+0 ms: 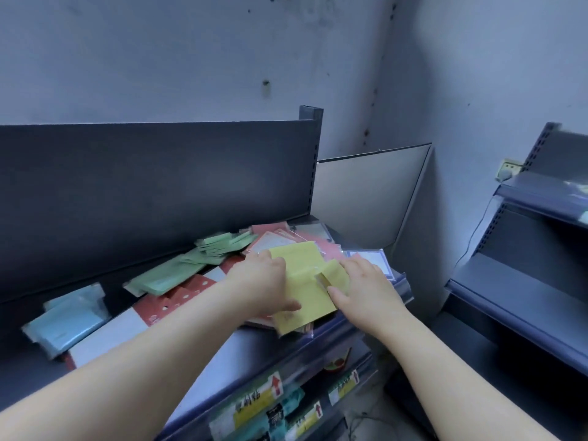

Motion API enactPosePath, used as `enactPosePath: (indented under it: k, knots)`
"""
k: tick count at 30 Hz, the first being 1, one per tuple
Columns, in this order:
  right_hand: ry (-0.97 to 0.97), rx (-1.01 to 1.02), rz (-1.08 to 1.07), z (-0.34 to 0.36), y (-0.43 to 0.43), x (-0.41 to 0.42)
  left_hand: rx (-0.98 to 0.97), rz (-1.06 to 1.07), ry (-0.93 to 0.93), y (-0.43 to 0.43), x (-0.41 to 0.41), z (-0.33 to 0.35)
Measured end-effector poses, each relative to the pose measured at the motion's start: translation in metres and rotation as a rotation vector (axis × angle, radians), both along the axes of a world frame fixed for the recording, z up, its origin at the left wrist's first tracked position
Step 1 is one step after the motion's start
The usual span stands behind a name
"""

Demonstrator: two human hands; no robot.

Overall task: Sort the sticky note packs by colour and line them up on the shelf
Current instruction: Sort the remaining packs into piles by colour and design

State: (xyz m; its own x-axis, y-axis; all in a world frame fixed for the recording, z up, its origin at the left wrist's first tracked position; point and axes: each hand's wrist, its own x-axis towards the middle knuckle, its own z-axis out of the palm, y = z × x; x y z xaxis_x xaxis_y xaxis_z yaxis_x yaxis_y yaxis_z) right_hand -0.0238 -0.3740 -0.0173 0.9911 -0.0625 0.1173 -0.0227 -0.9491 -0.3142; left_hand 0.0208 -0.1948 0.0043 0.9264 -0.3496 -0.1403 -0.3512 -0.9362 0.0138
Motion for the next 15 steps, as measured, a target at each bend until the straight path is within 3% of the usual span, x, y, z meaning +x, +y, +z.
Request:
enactPosePath:
  k: [6, 15]
  knots:
    - [0.102, 0.047, -0.04, 0.001, 0.001, 0.028, 0.01, -0.066, 0.063, -0.007, 0.021, 0.0]
    - [-0.111, 0.314, 0.061, 0.012, 0.012, 0.043, -0.068, -0.056, 0.089, 0.011, 0.028, 0.018]
